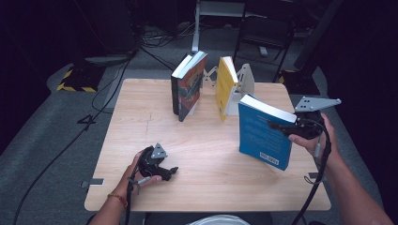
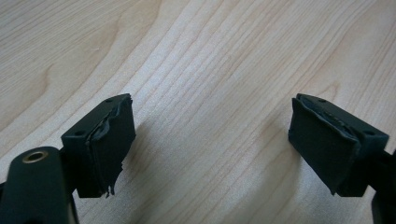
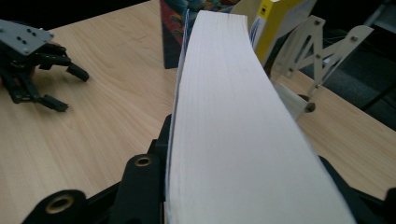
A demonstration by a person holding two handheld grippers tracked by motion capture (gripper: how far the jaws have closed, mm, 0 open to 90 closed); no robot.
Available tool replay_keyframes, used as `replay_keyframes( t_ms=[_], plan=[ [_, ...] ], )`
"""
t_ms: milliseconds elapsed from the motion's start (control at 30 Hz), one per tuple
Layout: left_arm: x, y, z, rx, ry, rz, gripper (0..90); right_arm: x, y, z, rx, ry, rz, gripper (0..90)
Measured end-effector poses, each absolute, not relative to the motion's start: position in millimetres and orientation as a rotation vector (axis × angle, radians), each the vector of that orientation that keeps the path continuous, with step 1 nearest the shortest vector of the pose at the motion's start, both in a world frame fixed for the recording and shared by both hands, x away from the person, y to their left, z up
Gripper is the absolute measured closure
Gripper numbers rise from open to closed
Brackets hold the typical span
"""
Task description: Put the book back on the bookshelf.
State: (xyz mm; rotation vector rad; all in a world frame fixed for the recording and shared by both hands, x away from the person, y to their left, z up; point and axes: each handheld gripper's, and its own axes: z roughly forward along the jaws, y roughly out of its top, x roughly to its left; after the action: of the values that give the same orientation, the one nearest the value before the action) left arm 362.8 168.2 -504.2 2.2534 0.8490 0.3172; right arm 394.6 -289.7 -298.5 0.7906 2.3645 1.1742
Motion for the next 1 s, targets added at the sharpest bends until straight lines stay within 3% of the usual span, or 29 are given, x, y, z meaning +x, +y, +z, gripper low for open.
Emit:
replay_keyframes(
  t_ms=[367,1000],
  plan=[
    [363.0,167.7,-504.2,2.251,0.853,0.309,14.4,415.4,-295.1,-282.4,0.864,2.287,1.137,60.4],
    [362.6,165.1,-504.1,2.247,0.868,0.321,14.3,484.6,-262.8,-259.4,1.039,2.120,1.122,60.3]
  ],
)
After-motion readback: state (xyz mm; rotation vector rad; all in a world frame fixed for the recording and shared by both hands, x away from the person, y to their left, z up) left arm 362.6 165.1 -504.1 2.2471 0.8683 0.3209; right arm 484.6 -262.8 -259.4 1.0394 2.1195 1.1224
